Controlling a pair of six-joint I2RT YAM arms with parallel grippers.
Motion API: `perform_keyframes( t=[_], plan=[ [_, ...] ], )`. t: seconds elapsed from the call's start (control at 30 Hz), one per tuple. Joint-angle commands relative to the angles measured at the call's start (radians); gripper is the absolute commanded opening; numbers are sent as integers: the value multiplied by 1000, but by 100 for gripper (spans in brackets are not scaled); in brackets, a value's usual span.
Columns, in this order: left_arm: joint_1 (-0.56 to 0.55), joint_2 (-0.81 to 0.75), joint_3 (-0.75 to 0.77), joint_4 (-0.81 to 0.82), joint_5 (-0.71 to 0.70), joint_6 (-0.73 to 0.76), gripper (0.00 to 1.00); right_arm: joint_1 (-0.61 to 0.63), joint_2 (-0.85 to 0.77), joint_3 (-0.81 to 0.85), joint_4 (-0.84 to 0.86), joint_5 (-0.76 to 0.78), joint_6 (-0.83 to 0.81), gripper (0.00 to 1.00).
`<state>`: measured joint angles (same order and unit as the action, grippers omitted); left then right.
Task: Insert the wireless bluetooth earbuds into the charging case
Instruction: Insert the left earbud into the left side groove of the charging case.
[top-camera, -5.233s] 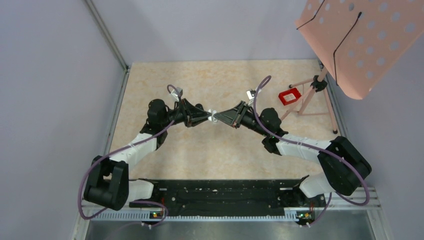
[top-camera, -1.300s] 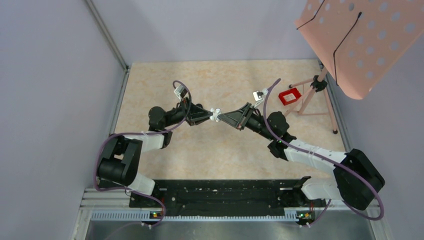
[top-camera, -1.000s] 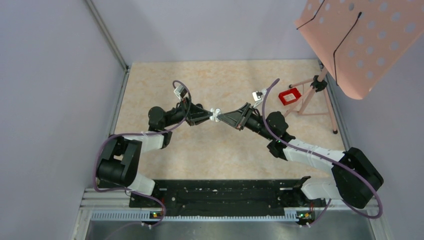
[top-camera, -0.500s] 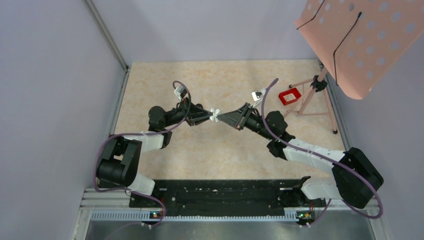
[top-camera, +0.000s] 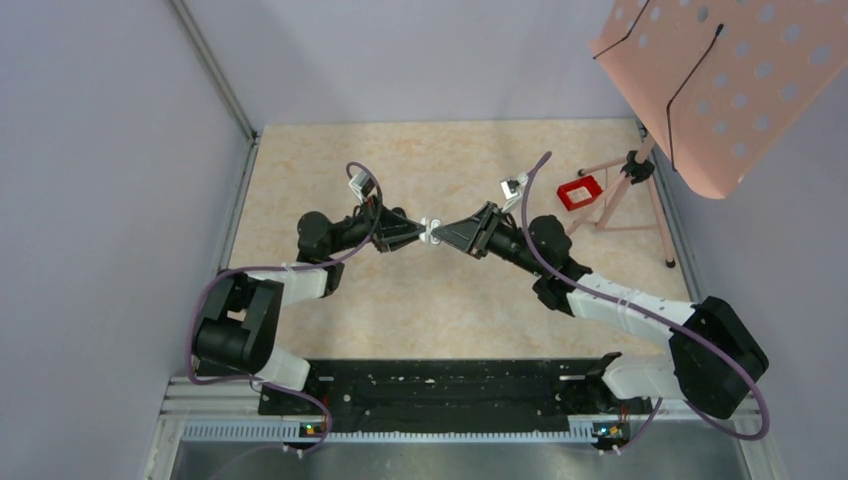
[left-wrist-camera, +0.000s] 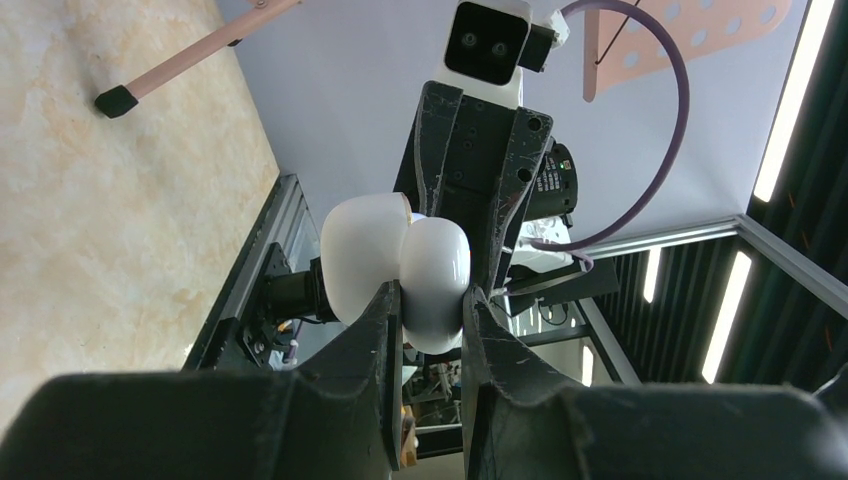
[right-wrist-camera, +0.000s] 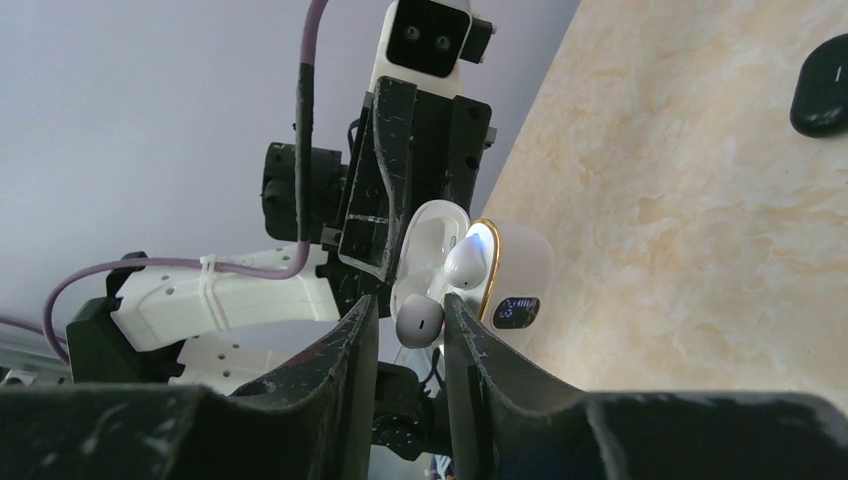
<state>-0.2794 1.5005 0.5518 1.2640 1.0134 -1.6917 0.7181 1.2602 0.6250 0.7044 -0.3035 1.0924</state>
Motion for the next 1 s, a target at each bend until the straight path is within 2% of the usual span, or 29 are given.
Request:
perform_keyframes(
  t=[0.0,0.23,0.53,0.73,0.97],
  plan=[
    [-1,-37,43,67,3,4,0,11,-30,34,-61,22,-40,30],
    [-1,-37,43,67,4,4,0,11,-50,44,-110,37,-65,39],
    [-1,-41,43,68,4,4,0,15,-64,55,-133,51,-85,44],
    [-1,-42,41,69,5,4,0,17,-87,58,-167,81,-108,55],
    [-1,-43,42,69,11,3,0,17,-102,59,-180,102,-120,58]
  ],
)
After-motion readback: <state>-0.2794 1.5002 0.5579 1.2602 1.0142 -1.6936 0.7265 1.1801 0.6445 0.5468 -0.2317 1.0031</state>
